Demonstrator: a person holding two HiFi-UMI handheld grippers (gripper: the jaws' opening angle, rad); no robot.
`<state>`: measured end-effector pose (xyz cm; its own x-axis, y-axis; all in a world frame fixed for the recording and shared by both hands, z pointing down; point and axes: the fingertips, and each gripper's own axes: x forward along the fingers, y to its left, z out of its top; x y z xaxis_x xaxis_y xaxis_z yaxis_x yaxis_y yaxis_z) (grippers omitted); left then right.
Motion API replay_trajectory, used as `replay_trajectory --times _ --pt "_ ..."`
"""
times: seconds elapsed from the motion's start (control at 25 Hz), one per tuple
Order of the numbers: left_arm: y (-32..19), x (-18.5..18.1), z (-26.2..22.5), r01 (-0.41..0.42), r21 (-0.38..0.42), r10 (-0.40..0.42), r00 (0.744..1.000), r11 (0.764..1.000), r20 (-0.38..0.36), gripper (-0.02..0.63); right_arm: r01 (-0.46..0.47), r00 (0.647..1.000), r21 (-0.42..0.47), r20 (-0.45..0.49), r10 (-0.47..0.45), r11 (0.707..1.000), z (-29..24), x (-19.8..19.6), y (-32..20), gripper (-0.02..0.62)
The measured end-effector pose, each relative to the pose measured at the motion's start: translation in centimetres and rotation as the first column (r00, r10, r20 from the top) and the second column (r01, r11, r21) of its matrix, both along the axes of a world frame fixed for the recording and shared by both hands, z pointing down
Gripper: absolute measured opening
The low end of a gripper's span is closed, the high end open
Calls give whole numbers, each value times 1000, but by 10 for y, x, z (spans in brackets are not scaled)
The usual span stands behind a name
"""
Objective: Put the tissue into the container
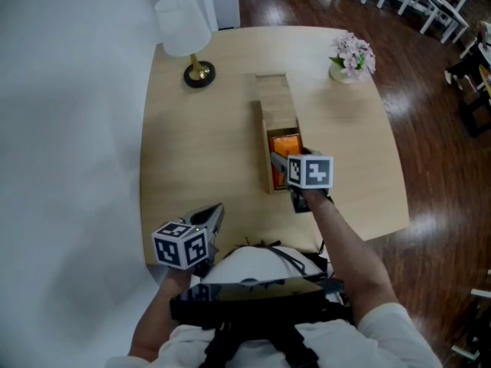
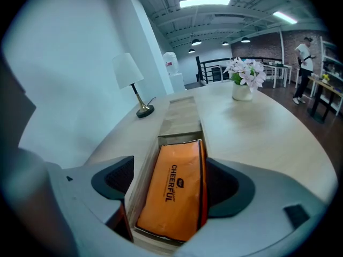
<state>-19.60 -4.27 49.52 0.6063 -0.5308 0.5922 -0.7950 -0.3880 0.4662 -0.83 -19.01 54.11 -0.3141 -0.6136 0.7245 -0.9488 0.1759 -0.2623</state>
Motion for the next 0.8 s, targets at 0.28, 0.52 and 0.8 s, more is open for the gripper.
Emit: replay_trajectory --times 0.28,0.52,0.8 --pt "-11 22 0 -18 -2 18 999 1000 -28 -8 -8 1000 12 22 8 1000 -11 21 2 423" --pt "-20 42 -6 -24 4 24 999 1000 -41 -8 34 999 13 7 -35 999 -21 38 10 423" --pt "-22 68 -9 -28 9 29 998 1000 -59 -8 45 997 49 61 -48 998 -38 54 10 422"
